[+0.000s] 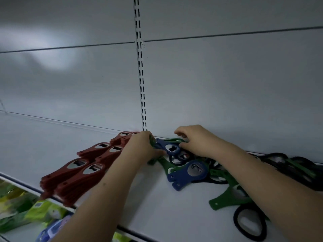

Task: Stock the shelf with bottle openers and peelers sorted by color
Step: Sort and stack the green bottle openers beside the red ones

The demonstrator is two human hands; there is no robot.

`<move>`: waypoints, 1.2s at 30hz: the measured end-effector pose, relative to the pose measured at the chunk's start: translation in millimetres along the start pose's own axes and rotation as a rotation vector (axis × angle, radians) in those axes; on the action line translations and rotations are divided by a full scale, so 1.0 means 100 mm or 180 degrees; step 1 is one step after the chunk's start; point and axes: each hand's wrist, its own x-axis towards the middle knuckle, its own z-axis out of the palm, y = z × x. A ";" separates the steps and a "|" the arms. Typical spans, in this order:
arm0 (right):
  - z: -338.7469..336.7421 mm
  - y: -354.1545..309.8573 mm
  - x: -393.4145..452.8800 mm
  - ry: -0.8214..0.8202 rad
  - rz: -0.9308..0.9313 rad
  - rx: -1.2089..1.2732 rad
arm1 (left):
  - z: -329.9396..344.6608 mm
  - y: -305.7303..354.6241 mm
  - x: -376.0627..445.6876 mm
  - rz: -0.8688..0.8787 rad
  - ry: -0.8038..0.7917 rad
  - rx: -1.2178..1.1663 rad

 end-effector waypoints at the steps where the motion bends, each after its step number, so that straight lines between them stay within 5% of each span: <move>1: 0.07 -0.01 0.04 -0.0019 -0.0003 -0.0013 | 0.03 -0.03 0.00 0.0067 0.0015 0.0214; 13: 0.06 0.16 -0.07 0.1176 0.0136 0.0473 | 0.02 -0.11 -0.01 0.0360 -0.0108 0.0336; 18: -0.11 0.04 -0.10 0.1759 0.0005 0.0644 | -0.13 0.09 0.05 0.0218 -0.0709 0.0814; 25: -0.38 -0.03 -0.21 0.1723 0.0082 0.1079 | -0.25 0.25 0.18 0.0008 -0.1192 0.1258; 36: -0.17 0.11 -0.47 0.1579 0.0166 0.1982 | -0.28 0.14 0.24 0.0062 -0.1222 0.0233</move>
